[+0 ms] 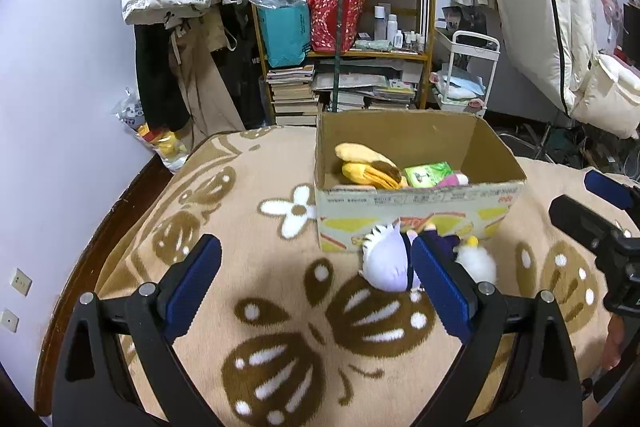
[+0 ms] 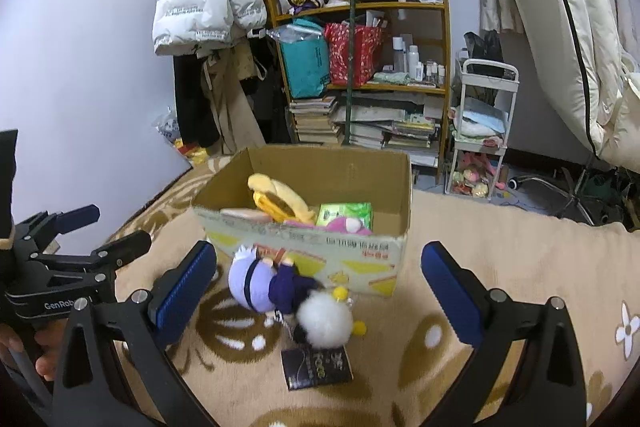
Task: Organize soft objects
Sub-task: 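Withdraw both tools from the box toward the white-haired doll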
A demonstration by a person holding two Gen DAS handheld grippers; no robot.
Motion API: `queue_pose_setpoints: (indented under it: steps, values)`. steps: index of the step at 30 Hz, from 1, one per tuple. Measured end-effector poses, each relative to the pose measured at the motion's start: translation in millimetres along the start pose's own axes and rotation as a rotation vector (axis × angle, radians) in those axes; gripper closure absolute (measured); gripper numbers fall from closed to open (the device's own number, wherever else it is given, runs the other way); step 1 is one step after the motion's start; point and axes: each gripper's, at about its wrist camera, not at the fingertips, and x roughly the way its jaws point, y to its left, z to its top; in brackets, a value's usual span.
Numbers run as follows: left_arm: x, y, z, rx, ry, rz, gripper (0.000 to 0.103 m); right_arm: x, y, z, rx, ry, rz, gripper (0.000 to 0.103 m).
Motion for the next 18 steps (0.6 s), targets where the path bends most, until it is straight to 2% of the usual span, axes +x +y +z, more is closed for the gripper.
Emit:
queue_pose_setpoints:
  steps: [18]
  values:
    - [6, -1, -22, -0.014, 0.075, -0.007, 0.008, 18, 2, -32, 0.028, 0.141, -0.015, 0.0]
